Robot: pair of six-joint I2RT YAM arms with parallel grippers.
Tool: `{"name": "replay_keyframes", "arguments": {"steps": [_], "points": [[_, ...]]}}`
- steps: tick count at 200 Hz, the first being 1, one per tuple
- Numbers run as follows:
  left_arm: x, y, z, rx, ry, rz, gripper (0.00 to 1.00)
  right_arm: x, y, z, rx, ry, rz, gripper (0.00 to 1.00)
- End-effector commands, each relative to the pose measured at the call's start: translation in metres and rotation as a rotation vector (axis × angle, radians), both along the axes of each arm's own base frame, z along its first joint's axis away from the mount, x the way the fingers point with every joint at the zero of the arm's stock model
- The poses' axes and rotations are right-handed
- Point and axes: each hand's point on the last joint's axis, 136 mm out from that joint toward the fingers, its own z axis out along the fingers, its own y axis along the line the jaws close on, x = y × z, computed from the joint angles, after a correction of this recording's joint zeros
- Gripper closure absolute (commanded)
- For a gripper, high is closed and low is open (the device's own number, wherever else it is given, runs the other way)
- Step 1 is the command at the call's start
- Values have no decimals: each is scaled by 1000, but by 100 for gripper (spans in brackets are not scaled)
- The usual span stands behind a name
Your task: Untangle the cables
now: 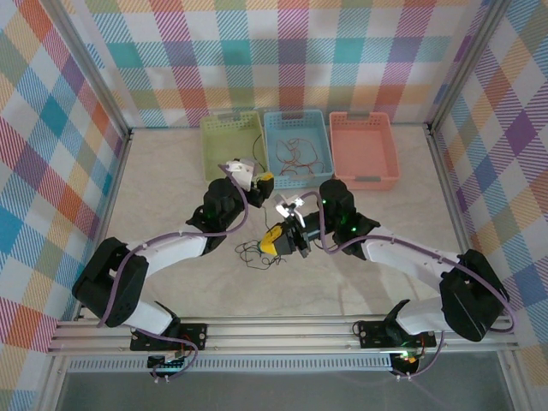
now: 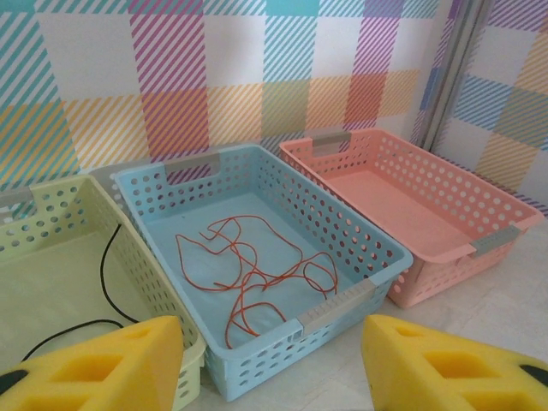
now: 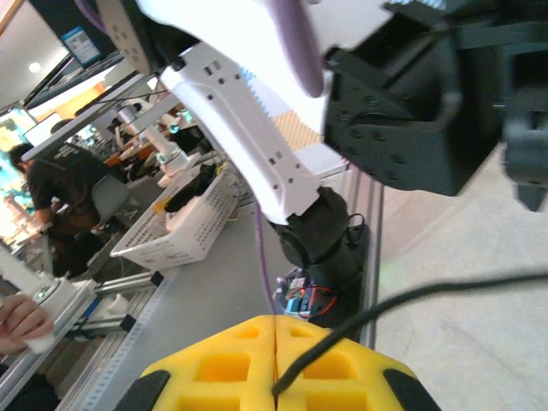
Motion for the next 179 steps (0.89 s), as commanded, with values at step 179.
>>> {"name": "replay_keyframes", "arguments": {"steps": [179], "points": [[23, 34, -21, 20, 92, 94, 47, -68, -51, 86, 210, -279, 43, 100]]}}
